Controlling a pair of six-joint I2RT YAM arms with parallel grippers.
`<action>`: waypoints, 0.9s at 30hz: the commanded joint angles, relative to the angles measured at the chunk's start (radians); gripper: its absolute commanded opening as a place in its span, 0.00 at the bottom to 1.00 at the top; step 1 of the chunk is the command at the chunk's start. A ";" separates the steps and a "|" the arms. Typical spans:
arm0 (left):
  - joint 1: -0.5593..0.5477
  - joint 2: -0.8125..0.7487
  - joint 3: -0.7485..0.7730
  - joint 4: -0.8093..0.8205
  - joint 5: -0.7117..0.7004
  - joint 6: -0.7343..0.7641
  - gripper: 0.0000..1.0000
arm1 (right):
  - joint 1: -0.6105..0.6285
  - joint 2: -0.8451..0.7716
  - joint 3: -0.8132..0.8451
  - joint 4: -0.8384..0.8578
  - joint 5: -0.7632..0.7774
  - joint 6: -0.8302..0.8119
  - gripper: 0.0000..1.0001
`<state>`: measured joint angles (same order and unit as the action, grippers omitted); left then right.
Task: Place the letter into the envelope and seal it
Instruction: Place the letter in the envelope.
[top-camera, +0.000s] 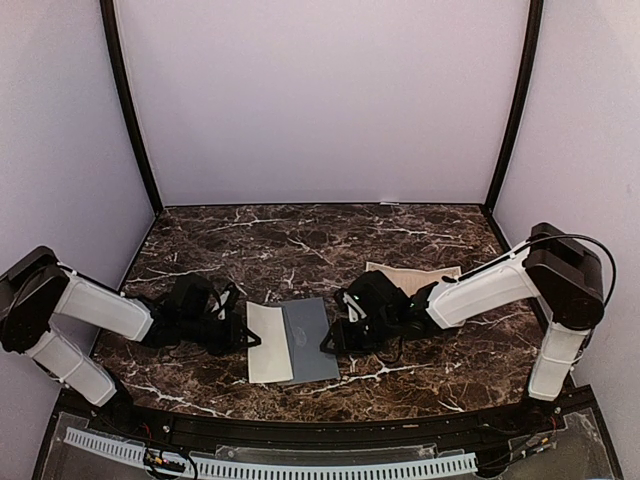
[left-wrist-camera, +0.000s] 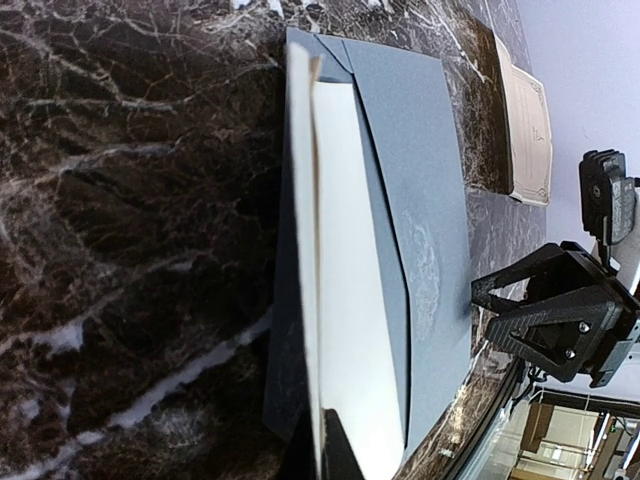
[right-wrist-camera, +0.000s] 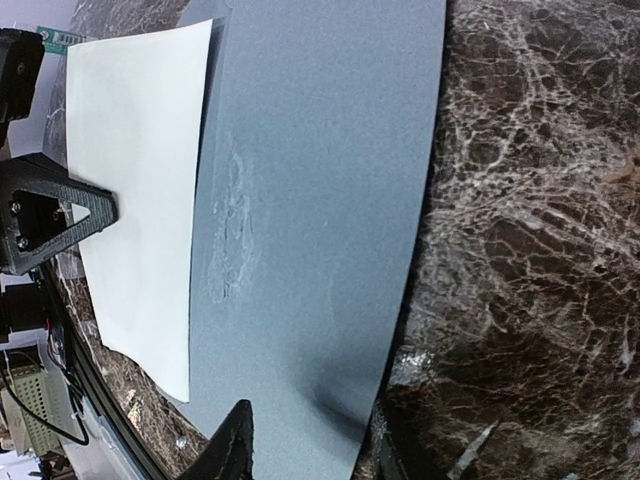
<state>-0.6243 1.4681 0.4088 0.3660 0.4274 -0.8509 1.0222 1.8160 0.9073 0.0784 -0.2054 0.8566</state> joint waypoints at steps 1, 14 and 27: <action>0.007 0.011 -0.018 0.053 0.006 -0.016 0.00 | 0.014 0.023 0.018 0.003 -0.006 0.010 0.37; 0.006 0.045 -0.014 0.072 0.022 -0.052 0.00 | 0.017 0.024 0.024 -0.005 -0.005 0.006 0.35; 0.006 -0.010 -0.050 0.051 0.016 -0.084 0.00 | 0.019 0.025 0.019 0.006 -0.006 0.009 0.35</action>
<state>-0.6243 1.4677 0.3683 0.4229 0.4335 -0.9333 1.0283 1.8259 0.9184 0.0780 -0.2089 0.8589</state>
